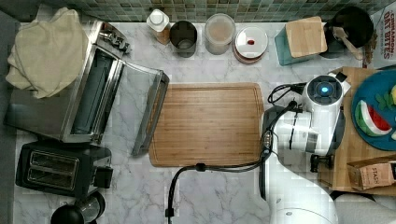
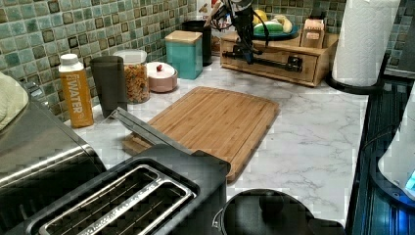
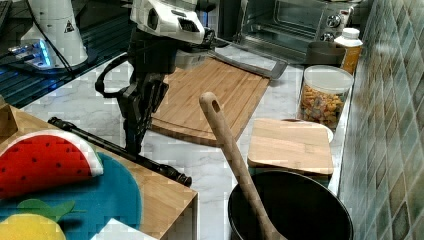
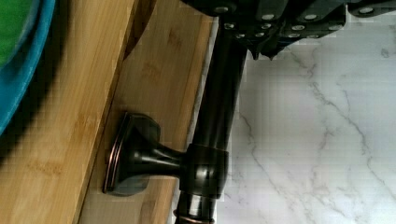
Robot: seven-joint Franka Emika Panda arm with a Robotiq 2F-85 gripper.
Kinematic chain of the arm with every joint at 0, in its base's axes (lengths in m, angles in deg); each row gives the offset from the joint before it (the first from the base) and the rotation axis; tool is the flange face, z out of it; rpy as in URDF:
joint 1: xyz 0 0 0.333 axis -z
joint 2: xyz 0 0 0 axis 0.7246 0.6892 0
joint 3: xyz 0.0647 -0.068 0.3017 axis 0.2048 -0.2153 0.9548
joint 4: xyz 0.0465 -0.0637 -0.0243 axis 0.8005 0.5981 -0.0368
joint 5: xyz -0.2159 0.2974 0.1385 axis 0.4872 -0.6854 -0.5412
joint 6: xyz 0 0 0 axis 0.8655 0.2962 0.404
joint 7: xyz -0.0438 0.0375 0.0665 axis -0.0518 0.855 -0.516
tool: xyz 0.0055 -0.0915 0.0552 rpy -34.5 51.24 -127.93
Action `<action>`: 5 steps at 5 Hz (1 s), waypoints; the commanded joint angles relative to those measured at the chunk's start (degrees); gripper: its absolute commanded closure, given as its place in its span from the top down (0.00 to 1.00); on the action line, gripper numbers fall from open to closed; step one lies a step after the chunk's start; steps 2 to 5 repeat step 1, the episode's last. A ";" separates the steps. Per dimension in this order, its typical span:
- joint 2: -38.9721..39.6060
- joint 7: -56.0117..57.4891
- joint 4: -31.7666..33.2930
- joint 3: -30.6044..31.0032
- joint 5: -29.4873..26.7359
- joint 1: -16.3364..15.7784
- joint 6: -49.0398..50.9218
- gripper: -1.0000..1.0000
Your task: Close the drawer.
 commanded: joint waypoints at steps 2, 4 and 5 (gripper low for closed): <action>0.36 3.22 -5.28 -10.39 2.86 10.14 1.24 0.00; 0.36 3.22 -5.28 -10.39 2.86 10.14 1.24 0.00; 0.36 3.22 -5.28 -10.39 2.86 10.14 1.24 0.00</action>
